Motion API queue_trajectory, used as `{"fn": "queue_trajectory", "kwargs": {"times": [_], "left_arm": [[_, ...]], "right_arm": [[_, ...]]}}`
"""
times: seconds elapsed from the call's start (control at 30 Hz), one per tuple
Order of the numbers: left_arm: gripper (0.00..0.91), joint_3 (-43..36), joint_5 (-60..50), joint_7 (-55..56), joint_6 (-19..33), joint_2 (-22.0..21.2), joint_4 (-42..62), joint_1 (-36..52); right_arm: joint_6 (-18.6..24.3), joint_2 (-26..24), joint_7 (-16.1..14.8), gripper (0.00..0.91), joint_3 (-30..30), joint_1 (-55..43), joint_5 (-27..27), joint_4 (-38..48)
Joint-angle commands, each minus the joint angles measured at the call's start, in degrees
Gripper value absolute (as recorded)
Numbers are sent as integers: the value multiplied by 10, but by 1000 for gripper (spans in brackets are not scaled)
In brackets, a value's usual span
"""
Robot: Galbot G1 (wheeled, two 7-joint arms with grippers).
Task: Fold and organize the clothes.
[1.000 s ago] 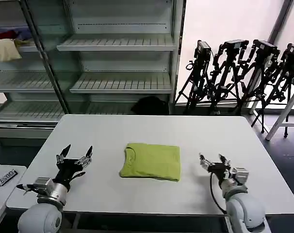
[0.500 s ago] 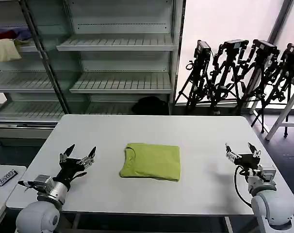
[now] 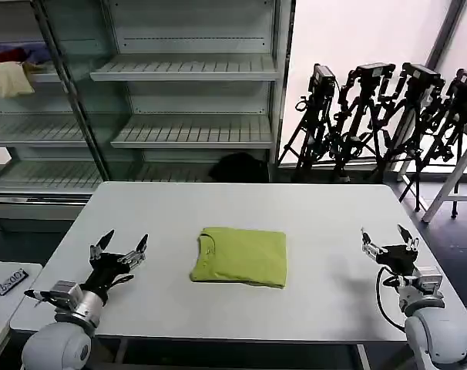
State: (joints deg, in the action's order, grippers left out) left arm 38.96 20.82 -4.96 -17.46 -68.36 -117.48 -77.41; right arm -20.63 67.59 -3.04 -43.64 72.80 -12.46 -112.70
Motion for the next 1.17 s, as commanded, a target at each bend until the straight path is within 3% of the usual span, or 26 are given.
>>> {"fn": "queue_trajectory", "kwargs": {"times": [0.03, 0.3, 0.67, 1.17], "left_arm": [[907, -7, -6, 23, 28, 7, 1, -3], [907, -11, -8, 36, 45, 10, 8, -5], [907, -17, -14, 42, 57, 20, 7, -2], [907, -13, -11, 53, 63, 21, -2, -6]], "right_arm": [[12, -2, -7, 907, -2, 3, 10, -1], [24, -3, -6, 907, -7, 1, 27, 11], [27, -14, -33, 907, -36, 11, -7, 10], [21, -13, -23, 907, -52, 24, -17, -4]]}}
